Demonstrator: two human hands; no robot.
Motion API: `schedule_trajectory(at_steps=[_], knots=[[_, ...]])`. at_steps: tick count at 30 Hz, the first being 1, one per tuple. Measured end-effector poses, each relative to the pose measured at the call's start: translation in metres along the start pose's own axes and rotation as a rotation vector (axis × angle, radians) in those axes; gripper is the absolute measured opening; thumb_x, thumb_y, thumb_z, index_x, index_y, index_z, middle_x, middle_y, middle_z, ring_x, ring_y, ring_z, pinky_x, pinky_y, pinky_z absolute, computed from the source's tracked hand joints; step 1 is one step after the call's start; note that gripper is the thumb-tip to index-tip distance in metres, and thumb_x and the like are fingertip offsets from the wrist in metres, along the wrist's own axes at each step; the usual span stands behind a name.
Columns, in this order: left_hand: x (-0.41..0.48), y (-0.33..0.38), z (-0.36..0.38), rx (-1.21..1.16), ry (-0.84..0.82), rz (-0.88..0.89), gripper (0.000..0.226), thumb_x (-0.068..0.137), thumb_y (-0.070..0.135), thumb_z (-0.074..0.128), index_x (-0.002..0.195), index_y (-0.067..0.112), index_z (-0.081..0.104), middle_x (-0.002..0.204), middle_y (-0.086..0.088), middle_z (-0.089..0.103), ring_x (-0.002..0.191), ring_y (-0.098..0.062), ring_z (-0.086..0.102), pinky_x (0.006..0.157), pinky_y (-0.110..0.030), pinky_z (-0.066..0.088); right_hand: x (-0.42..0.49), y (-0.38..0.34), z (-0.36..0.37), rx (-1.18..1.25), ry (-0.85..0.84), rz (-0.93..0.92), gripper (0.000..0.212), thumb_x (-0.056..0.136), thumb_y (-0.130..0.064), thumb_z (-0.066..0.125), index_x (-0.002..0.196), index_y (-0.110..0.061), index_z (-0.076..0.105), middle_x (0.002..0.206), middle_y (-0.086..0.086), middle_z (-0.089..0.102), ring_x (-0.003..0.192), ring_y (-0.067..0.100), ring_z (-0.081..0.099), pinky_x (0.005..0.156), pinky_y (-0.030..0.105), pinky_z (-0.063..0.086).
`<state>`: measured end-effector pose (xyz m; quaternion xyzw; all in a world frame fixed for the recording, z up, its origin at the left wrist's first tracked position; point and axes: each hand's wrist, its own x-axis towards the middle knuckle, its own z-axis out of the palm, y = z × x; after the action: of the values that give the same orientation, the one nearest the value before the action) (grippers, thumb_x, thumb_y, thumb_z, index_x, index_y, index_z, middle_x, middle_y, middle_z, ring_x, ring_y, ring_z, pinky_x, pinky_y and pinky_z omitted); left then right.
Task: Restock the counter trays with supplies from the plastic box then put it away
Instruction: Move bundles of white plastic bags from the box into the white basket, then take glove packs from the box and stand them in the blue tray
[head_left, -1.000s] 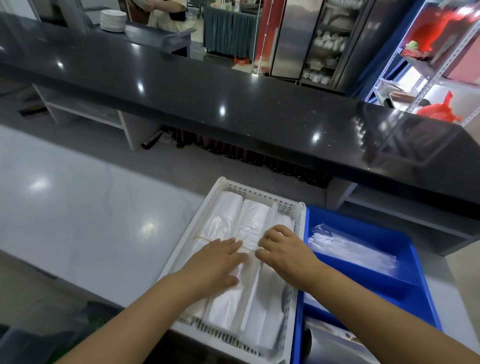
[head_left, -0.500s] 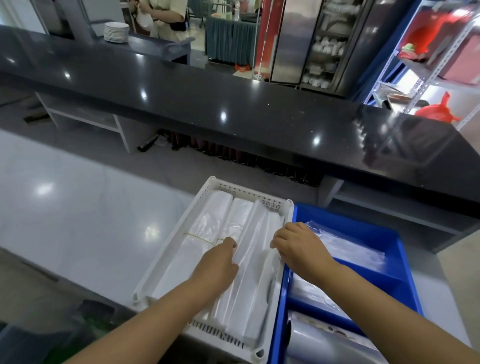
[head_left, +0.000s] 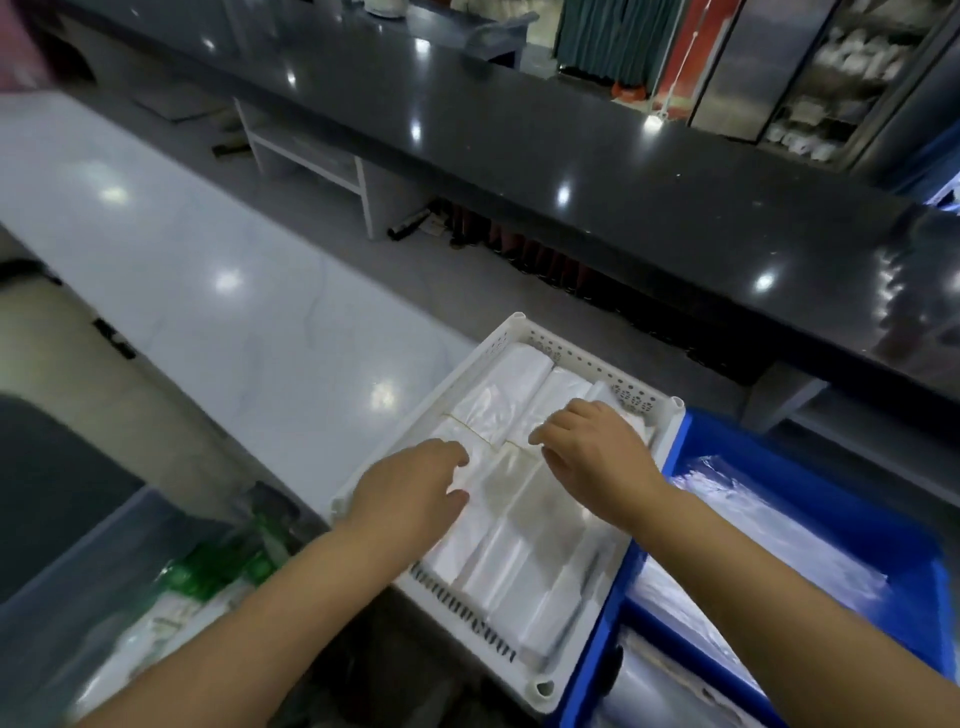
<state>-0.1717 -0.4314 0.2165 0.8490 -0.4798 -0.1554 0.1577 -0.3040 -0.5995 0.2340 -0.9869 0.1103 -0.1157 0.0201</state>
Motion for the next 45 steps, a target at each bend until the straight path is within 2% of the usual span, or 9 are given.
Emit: schedule_trajectory(at_steps=[6,9,12,16,20,28,32,38,45], knots=[[-0.036,-0.068,-0.057,0.207,0.104,-0.181,0.031,0.094,0.031,0.042,0.123,0.022,0.051,0.115,0.002,0.059,0.1,-0.018,0.057,0.077,-0.032,0.047,0.052,-0.066,0.003,-0.068,-0.075,-0.165,0.018,0.084,-0.007,0.056,0.096,-0.014,0.069,0.076,0.005,0.07,0.068,0.028,0.062,0.06,0.033,0.049],[-0.07,-0.112,-0.079,0.249,0.189,-0.262,0.023,0.093,0.029,0.045,0.111,0.021,0.057,0.106,0.0,0.062,0.093,-0.019,0.059,0.066,-0.031,0.046,0.077,-0.112,0.004,-0.062,-0.036,-0.277,0.013,0.082,-0.009,0.065,0.093,-0.013,0.07,0.07,0.004,0.07,0.06,0.023,0.064,0.059,0.028,0.052],[-0.114,-0.162,-0.098,0.263,0.275,-0.359,0.017,0.091,0.029,0.048,0.097,0.018,0.061,0.096,0.0,0.064,0.083,-0.019,0.06,0.056,-0.028,0.038,0.103,-0.167,0.011,-0.093,-0.075,-0.377,0.018,0.09,-0.011,0.051,0.096,-0.013,0.067,0.075,0.004,0.069,0.066,0.023,0.062,0.065,0.032,0.053],[-0.181,-0.236,-0.116,0.257,0.344,-0.493,0.016,0.087,0.033,0.053,0.095,0.023,0.061,0.095,0.003,0.064,0.086,-0.02,0.059,0.055,-0.029,0.034,0.133,-0.252,0.024,-0.079,-0.061,-0.498,0.006,0.072,-0.005,0.066,0.071,-0.011,0.065,0.056,0.003,0.059,0.05,0.026,0.052,0.048,0.032,0.046],[-0.242,-0.306,-0.114,0.221,0.314,-0.603,0.016,0.086,0.033,0.052,0.095,0.024,0.06,0.095,0.003,0.064,0.088,-0.022,0.06,0.062,-0.032,0.042,0.155,-0.331,0.056,-0.041,-0.127,-0.567,0.011,0.066,-0.01,0.071,0.064,-0.013,0.061,0.054,0.003,0.058,0.048,0.027,0.053,0.045,0.029,0.043],[-0.304,-0.399,-0.079,0.082,0.217,-0.725,0.021,0.086,0.03,0.052,0.098,0.018,0.063,0.099,-0.001,0.066,0.089,-0.024,0.062,0.067,-0.032,0.049,0.161,-0.364,0.167,-0.04,-0.345,-0.193,0.005,0.081,-0.013,0.061,0.078,-0.009,0.062,0.069,0.011,0.065,0.061,0.033,0.06,0.046,0.029,0.029],[-0.305,-0.413,-0.061,0.024,0.185,-0.749,0.017,0.084,0.026,0.053,0.092,0.018,0.065,0.092,-0.001,0.068,0.083,-0.023,0.062,0.063,-0.03,0.048,0.145,-0.342,0.212,-0.172,-0.586,-0.019,0.014,0.088,-0.012,0.05,0.092,-0.006,0.063,0.093,0.011,0.067,0.083,0.028,0.063,0.055,0.029,0.035],[-0.29,-0.427,-0.039,0.009,0.1,-0.793,0.02,0.087,0.032,0.051,0.101,0.022,0.063,0.091,0.001,0.067,0.082,-0.021,0.062,0.064,-0.03,0.05,0.149,-0.322,0.274,-0.125,-0.756,0.212,0.021,0.093,-0.014,0.048,0.105,-0.01,0.065,0.108,0.011,0.068,0.099,0.027,0.063,0.081,0.033,0.051],[-0.27,-0.437,-0.017,0.005,0.082,-0.829,0.013,0.085,0.031,0.053,0.095,0.027,0.062,0.087,0.004,0.066,0.072,-0.016,0.056,0.054,-0.025,0.04,0.157,-0.332,0.321,-0.061,-0.836,0.26,0.024,0.097,-0.018,0.041,0.102,-0.014,0.064,0.104,0.007,0.069,0.094,0.023,0.065,0.07,0.026,0.046]])
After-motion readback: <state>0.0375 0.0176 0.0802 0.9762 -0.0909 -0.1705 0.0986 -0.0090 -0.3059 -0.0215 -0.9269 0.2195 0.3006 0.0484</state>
